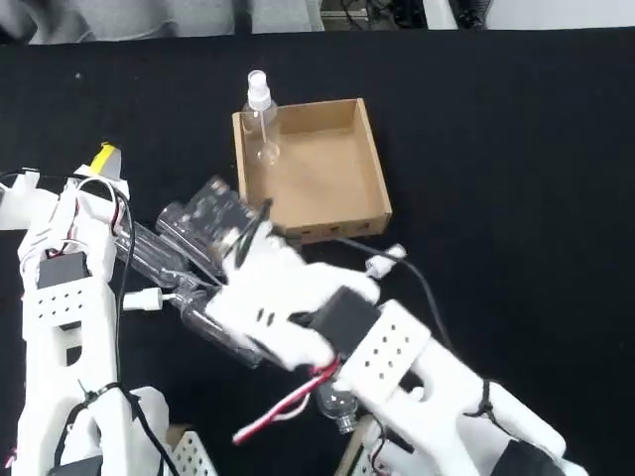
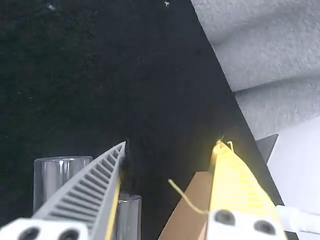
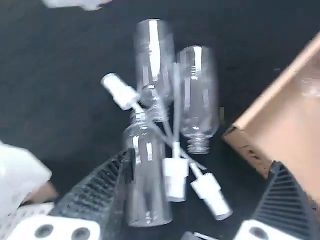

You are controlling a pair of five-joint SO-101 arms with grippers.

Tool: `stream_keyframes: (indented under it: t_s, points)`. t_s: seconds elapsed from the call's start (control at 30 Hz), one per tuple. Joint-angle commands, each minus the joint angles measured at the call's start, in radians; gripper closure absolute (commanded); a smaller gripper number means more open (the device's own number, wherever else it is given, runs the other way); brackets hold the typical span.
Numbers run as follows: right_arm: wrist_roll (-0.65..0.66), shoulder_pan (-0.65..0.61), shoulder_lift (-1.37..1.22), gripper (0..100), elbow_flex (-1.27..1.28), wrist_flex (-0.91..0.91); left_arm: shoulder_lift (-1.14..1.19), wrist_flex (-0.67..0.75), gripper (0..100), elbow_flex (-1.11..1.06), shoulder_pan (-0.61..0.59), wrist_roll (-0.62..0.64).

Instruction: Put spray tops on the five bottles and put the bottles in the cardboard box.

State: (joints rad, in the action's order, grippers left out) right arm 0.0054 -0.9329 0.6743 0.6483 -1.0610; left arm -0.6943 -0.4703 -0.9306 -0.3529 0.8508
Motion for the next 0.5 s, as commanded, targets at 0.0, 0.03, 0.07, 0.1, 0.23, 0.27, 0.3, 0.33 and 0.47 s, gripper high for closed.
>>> stream_keyframes:
  t_s: [0.0,0.03,0.07,0.1,0.23,0.27,0.3,0.33,0.47]
  points:
    - [-0.009,-0.068,0.042,63.8,0.054,0.058,-0.035,0.021,75,0.025,-0.008,0.002]
    - [-0.009,-0.074,0.042,63.8,0.079,0.089,-0.035,0.021,75,0.025,-0.008,0.002]
    - [-0.009,-0.074,0.042,63.9,0.101,0.117,-0.035,0.021,75,0.025,-0.008,0.002]
    - [-0.005,-0.074,0.042,63.9,0.119,0.141,-0.035,0.021,75,0.025,-0.008,0.002]
    - [-0.003,-0.075,0.041,63.9,0.143,0.173,-0.035,0.021,75,0.025,-0.010,0.002]
    - [-0.003,-0.083,0.041,63.9,0.145,0.175,-0.035,0.021,75,0.025,-0.010,0.002]
    - [-0.003,-0.095,0.041,63.9,0.145,0.175,-0.035,0.021,75,0.025,-0.010,0.002]
    - [-0.003,-0.104,0.039,63.9,0.147,0.175,-0.035,0.021,75,0.025,-0.010,0.002]
    - [-0.006,-0.133,-0.013,63.9,0.139,0.181,-0.035,0.021,75,0.025,-0.010,0.002]
